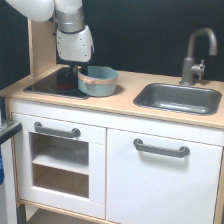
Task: Place the pot in the sink
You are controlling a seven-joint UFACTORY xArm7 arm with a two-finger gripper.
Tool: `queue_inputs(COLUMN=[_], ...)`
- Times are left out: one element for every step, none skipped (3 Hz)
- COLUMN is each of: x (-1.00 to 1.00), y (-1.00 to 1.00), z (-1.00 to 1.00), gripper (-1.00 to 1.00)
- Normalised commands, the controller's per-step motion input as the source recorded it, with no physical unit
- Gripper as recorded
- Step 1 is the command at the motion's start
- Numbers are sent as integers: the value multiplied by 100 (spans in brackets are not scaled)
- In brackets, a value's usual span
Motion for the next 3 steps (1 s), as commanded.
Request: queue_inputs(x=[16,32,90], y=[3,5,33], z=[27,45,98], gripper=[-100,-100,-100])
